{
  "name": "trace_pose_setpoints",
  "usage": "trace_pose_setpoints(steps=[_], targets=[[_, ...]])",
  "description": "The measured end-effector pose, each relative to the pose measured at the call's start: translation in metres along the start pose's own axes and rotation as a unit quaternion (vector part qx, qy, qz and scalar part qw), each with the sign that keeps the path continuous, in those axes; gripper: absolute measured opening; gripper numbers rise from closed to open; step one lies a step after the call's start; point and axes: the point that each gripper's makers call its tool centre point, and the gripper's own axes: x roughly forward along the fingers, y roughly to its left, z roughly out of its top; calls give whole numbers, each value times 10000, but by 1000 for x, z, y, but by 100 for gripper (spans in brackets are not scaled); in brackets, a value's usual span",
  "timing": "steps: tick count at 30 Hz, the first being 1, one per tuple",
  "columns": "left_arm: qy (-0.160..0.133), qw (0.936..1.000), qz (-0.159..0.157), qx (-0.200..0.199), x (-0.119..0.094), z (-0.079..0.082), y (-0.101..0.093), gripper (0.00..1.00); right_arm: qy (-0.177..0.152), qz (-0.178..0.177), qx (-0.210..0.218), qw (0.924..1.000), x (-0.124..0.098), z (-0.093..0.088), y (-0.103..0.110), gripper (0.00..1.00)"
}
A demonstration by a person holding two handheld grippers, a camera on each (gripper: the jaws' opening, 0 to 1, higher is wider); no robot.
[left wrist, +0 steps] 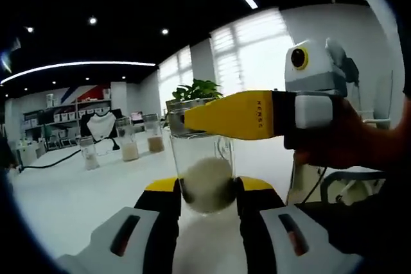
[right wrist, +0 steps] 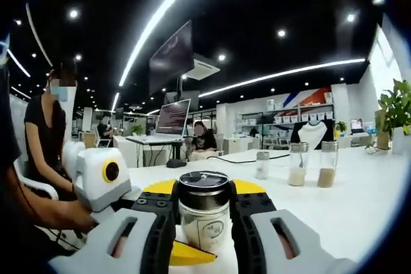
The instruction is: Rotate the seasoning bottle until the label or dispensing opening points toward the visible target arrow and the bottle remains upright within the marked orientation range
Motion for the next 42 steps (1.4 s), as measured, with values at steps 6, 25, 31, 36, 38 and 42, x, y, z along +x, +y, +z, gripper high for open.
trace_pose_setpoints(steps=[6, 25, 31, 36, 38, 42], targets=[[-61, 9993, 333, 158, 1, 0, 6, 37, -180, -373, 619, 9972, 3, 1, -3, 29], [42, 9987, -354, -376, -5, -2, -1, 35, 146, 685, 522, 9962, -7, -2, 1, 28], [11, 9921, -1011, -743, -13, 2, -14, 35, 238, 1121, 781, 9903, -13, 0, 7, 28], [50, 9878, -1302, -856, -15, 2, -22, 35, 289, 1289, 778, 9882, -16, 0, 12, 28], [69, 9864, -1388, -881, -17, 2, -23, 36, 335, 1336, 743, 9877, -17, 0, 14, 28], [89, 9870, -1398, -783, -16, 0, -24, 36, 408, 1324, 651, 9882, -18, -1, 16, 28]])
